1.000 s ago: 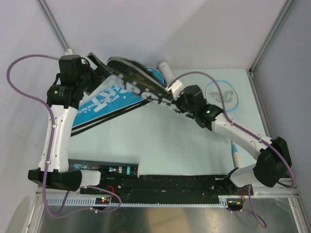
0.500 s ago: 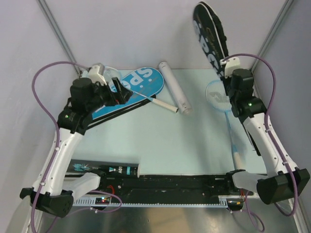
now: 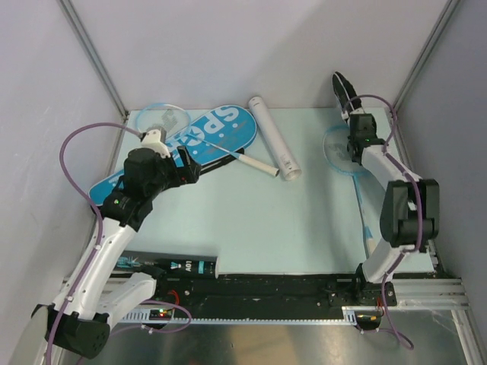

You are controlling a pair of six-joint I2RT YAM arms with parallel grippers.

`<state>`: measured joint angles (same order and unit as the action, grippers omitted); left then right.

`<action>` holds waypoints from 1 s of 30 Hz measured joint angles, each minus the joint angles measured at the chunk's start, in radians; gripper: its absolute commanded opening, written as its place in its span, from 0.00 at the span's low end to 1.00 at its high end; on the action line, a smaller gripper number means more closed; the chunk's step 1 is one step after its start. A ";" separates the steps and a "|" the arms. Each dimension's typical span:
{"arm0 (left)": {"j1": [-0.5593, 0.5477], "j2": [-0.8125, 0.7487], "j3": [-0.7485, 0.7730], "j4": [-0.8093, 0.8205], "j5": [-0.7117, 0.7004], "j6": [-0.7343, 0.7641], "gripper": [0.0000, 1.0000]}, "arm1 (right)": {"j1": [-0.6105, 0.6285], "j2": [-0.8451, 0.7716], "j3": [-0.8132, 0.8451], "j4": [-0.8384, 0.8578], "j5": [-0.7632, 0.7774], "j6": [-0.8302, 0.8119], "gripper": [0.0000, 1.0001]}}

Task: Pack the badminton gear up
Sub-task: Place the racket bag at the center of the board.

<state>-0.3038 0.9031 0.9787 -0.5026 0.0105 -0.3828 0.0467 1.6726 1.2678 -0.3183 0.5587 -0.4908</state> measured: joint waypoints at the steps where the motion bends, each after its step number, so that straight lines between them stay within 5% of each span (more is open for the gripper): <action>1: 0.000 0.000 -0.005 0.005 -0.019 0.003 0.96 | 0.004 0.040 0.000 0.016 0.026 -0.007 0.51; 3: 0.000 0.002 -0.014 0.015 -0.050 0.016 0.96 | 0.013 0.097 0.000 0.040 0.066 -0.013 0.75; 6: 0.000 0.003 -0.032 0.016 -0.089 0.043 0.95 | 0.035 0.134 0.000 0.029 0.093 -0.011 0.88; 18: 0.000 0.018 -0.054 0.019 -0.172 0.106 0.95 | 0.208 -0.007 0.101 -0.219 -0.156 0.301 0.81; 24: 0.000 0.021 -0.054 0.019 -0.224 0.114 0.95 | 0.417 -0.018 0.126 -0.121 -0.341 0.344 0.81; 30: 0.000 0.009 -0.054 0.019 -0.261 0.121 0.95 | 0.539 0.135 0.154 0.001 -0.520 0.303 0.81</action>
<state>-0.3038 0.9123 0.9245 -0.4831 -0.2508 -0.2619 0.5861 1.8072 1.4223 -0.3172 0.0387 -0.1883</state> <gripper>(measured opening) 0.948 0.811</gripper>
